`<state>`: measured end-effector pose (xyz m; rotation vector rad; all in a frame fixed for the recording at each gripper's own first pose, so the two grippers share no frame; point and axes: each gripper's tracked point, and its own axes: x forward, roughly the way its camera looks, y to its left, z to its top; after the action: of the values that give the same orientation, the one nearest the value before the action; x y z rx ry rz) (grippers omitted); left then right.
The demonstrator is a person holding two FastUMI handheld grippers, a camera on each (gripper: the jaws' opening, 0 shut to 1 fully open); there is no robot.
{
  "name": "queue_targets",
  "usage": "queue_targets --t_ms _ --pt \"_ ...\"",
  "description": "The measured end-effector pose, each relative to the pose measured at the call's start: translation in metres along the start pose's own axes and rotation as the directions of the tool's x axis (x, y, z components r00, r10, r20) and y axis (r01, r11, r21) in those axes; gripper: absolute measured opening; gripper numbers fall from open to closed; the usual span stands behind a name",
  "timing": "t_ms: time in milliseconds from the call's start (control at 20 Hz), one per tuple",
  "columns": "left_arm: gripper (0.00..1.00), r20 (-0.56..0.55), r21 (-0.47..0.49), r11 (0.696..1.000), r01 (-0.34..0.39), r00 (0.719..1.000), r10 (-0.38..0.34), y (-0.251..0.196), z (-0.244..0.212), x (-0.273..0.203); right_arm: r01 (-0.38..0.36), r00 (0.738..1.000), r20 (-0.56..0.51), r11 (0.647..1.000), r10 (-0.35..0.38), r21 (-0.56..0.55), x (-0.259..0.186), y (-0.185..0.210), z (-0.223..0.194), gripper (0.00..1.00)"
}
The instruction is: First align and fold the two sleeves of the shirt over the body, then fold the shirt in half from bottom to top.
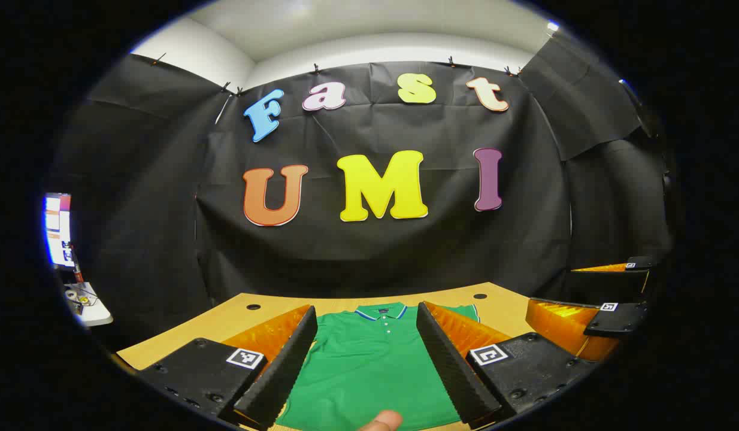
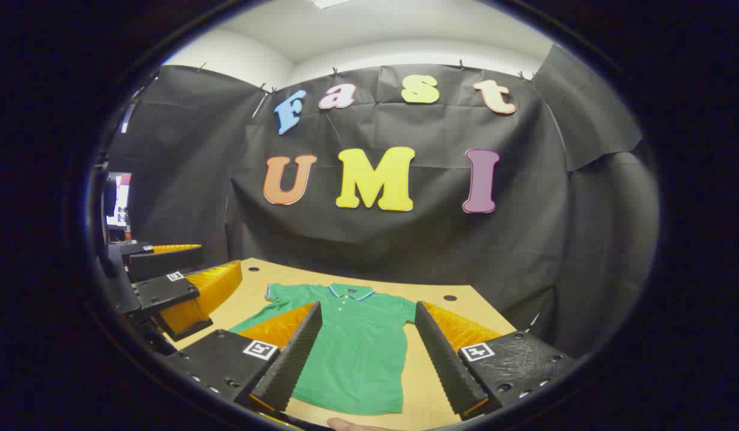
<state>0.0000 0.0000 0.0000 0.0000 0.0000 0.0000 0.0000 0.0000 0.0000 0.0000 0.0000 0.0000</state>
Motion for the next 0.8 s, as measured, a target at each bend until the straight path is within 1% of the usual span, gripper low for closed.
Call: queue_targets --t_ms 200,350,400,800 --pt "1.00 -0.016 -0.013 1.000 -0.019 1.000 0.019 0.007 -0.003 0.004 0.031 0.999 0.038 0.999 -0.030 -0.036 -0.005 -0.008 0.008 0.95" --pt "1.00 -0.023 -0.020 1.000 -0.020 1.000 0.019 0.008 -0.005 0.004 0.042 0.997 0.062 0.999 -0.041 -0.023 -0.006 -0.009 0.014 0.96" --pt "1.00 -0.026 -0.022 1.000 -0.014 1.000 0.014 0.006 -0.005 0.005 0.044 0.997 0.065 0.999 -0.043 -0.014 -0.006 -0.010 0.013 0.94" --pt "1.00 -0.034 -0.025 1.000 -0.016 0.999 0.015 0.007 -0.007 0.005 0.050 0.998 0.027 0.999 -0.051 0.005 -0.003 -0.016 0.003 0.95"
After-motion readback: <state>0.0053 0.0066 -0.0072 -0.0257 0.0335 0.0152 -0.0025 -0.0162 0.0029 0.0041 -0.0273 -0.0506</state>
